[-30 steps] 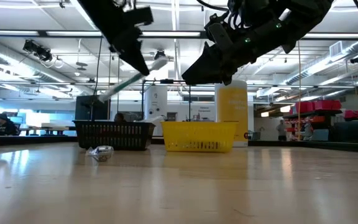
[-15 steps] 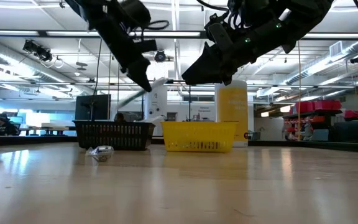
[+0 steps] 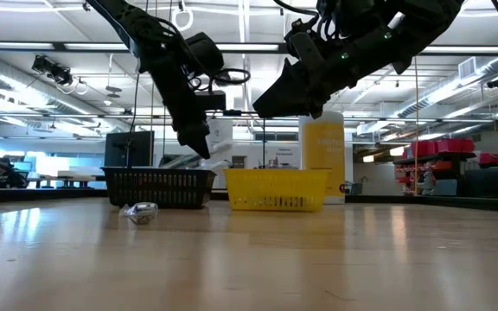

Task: Pick & Place Travel size toiletries
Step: Put the green toothbrush into the red bin

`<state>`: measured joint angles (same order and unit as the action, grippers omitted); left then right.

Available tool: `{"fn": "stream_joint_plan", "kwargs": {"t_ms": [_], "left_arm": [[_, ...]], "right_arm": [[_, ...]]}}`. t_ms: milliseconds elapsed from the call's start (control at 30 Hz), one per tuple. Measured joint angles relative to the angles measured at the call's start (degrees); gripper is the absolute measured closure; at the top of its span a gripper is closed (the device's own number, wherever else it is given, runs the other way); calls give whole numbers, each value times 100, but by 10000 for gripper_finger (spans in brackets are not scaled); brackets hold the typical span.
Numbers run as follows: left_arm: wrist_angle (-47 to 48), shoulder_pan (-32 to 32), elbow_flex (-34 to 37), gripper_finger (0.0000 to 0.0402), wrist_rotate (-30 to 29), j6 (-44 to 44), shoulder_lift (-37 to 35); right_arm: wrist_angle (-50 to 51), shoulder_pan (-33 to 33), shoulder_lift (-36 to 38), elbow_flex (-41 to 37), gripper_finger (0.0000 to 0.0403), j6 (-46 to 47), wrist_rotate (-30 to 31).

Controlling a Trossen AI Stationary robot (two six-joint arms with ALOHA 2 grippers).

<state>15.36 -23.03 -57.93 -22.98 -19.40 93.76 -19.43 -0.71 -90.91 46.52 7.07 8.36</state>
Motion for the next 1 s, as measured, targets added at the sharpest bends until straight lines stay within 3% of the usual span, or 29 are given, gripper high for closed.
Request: {"fn": "stream_joint_plan", "kwargs": {"t_ms": [333,567,1000], "left_arm": [[131,-85,-2,371,54,658,11],[204,-109,-2,370,33,660,11],[216,-105,-2,330,-13,657,11]], "right_arm": [[32,0,0,0,253,0,-2],[34,0,0,0,256,0,-4],[34,0,0,2,256,0,-6]]}}
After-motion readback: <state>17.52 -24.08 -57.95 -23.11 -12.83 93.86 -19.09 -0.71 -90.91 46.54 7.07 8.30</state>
